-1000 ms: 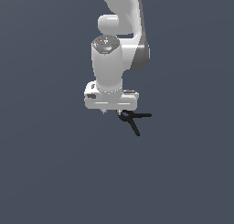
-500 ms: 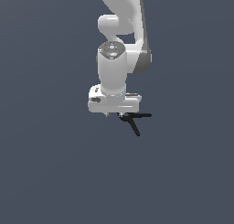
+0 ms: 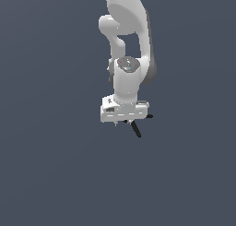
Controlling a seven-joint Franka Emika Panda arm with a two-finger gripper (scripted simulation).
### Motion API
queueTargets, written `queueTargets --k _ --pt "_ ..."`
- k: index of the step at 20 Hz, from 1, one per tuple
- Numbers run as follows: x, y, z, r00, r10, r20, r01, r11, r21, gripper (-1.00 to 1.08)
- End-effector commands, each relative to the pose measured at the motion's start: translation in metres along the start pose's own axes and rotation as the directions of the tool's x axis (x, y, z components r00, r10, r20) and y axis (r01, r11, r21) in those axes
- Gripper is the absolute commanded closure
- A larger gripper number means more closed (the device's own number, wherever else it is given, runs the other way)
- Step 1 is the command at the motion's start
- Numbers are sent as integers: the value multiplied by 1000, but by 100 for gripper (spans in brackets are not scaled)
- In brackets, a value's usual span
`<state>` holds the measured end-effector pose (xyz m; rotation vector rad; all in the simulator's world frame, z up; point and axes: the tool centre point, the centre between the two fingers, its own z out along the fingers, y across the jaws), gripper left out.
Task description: Pick up the object and move it to a goal position.
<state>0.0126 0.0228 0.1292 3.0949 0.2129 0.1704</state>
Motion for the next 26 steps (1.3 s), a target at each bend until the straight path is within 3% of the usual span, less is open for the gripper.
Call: queueTargets --k 1,14,26 --pt "1 -14 15 998 -57 -24 56 998 -8 -20" --pt "-3 -75 67 953 -277 -120 276 961 -28 -20" --pt "-6 -86 78 941 -311 -135 310 950 -30 -20"
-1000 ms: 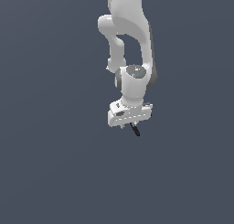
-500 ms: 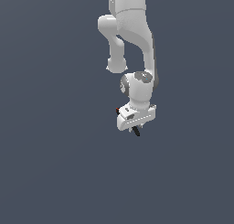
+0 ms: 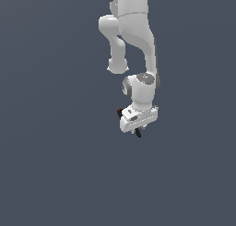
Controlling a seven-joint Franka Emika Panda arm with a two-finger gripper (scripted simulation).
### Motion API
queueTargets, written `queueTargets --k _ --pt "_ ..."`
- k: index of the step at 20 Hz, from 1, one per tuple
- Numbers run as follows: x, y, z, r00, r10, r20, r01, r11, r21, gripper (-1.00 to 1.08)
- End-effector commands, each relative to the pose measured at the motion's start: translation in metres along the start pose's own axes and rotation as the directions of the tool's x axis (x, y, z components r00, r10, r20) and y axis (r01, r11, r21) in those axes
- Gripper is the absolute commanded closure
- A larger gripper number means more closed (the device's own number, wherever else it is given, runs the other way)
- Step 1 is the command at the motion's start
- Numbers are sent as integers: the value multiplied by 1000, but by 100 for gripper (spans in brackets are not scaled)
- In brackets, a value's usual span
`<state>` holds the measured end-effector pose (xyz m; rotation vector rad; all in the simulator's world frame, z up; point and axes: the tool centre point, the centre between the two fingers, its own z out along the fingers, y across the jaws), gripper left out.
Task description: Pick up the object and move it to a goal position.
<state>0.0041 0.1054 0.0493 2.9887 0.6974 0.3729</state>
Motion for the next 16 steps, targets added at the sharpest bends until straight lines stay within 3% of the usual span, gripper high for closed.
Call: queueTargets --k 1,11,12,16 --pt "0 0 3 1000 0 0 0 1000 0 -20" --pt "-1 -1 28 1000 -3 -2 3 1000 0 -20" --pt "-1 -1 28 1000 -3 -2 3 1000 0 108" --pt "-1 -1 28 1000 -3 -2 3 1000 0 108"
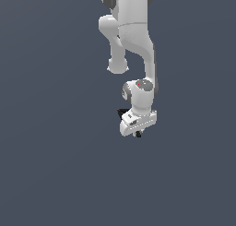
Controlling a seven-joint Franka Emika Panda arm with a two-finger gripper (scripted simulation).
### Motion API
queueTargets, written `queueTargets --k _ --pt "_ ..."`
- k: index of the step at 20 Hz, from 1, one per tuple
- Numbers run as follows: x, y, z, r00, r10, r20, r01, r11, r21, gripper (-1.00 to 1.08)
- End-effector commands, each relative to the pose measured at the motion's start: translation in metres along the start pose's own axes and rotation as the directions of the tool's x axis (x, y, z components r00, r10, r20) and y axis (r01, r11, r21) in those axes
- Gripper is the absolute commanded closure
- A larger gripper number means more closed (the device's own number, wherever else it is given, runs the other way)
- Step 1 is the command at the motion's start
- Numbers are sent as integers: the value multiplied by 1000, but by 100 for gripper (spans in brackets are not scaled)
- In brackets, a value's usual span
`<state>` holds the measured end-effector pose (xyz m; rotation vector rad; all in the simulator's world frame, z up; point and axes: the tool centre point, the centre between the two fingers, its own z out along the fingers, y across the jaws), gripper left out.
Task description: Pick up the object and move it to a goal position.
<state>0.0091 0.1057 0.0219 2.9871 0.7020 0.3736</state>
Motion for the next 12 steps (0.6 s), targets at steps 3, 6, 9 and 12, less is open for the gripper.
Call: queueTargets --k 3,6,9,12 --pt "1 0 0 1000 0 -1 0 1000 0 108" --pt "0 0 0 1000 0 0 0 1000 0 108" --pt "1 2 -3 1000 0 0 0 1000 0 108" --pt "4 7 -10 1000 0 0 0 1000 0 108"
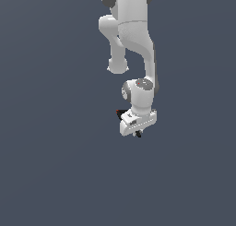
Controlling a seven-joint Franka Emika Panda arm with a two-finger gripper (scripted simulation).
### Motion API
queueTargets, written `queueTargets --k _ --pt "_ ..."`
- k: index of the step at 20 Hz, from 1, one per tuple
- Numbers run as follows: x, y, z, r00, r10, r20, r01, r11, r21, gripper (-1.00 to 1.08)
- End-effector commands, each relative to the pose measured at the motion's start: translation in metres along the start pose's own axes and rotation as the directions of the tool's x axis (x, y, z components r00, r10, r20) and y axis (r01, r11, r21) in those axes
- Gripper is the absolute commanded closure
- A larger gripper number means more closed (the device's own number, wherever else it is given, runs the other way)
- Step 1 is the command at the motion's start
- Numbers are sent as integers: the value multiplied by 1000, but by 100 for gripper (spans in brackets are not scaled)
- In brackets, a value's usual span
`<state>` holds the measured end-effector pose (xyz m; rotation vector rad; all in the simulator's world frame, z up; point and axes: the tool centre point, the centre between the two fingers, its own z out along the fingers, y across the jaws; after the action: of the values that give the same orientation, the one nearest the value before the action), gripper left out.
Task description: Pick up the object and move it to a goal position.
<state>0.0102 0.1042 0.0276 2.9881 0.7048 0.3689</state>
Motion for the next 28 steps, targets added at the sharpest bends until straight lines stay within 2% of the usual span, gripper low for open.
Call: queueTargets --k 1,10,28 --pt "4 7 -8 1000 2 -3 -2 1000 -2 108" --pt "27 41 -63 1000 0 -3 0 1000 -2 108" --pt "98 143 -220 1000 -1 -5 1 1000 1 108"
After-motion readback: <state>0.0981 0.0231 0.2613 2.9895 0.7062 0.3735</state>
